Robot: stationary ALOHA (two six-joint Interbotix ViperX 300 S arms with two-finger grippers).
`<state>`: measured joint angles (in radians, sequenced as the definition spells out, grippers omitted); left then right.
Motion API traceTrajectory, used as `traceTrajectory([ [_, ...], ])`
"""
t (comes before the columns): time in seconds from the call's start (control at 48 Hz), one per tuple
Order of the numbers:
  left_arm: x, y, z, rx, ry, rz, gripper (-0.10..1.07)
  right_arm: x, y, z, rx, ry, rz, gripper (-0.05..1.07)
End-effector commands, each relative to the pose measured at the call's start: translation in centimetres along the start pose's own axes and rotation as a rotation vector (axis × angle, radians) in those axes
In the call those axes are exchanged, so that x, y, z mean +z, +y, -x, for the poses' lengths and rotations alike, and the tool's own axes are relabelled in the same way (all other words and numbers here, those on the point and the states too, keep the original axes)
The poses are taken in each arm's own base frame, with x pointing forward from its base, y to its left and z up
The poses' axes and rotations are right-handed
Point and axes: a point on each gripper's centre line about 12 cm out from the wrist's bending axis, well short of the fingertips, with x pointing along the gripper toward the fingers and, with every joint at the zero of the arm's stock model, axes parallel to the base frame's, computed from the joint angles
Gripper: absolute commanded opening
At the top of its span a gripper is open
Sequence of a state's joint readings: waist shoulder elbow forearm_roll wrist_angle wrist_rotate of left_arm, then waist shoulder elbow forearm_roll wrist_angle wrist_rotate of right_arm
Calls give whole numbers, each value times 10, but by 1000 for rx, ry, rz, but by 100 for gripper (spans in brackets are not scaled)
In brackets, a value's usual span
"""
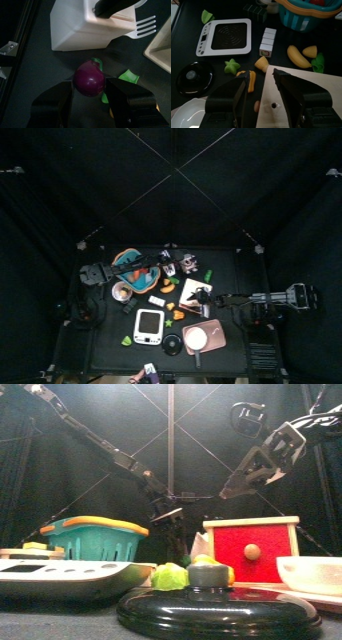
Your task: Place eggplant in basket
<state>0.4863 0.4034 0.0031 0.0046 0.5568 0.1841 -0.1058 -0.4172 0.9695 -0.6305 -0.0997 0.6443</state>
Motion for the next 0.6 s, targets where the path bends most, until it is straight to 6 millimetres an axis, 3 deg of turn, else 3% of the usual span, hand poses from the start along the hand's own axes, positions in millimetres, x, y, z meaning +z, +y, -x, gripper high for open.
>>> traceTrajectory([
  [0.0,22,4,26,15,-74,0,81,9,0,2,3,-30,2,80],
  [0.229,28,1,54,7,-103,11,81,8,0,2,3,-26,5,80],
  [0.417,33,-5,101,-5,-189,28,81,7,0,2,3,-27,2,80],
  [0.583,14,-13,134,-15,-233,41,81,8,0,2,3,-29,2,80],
])
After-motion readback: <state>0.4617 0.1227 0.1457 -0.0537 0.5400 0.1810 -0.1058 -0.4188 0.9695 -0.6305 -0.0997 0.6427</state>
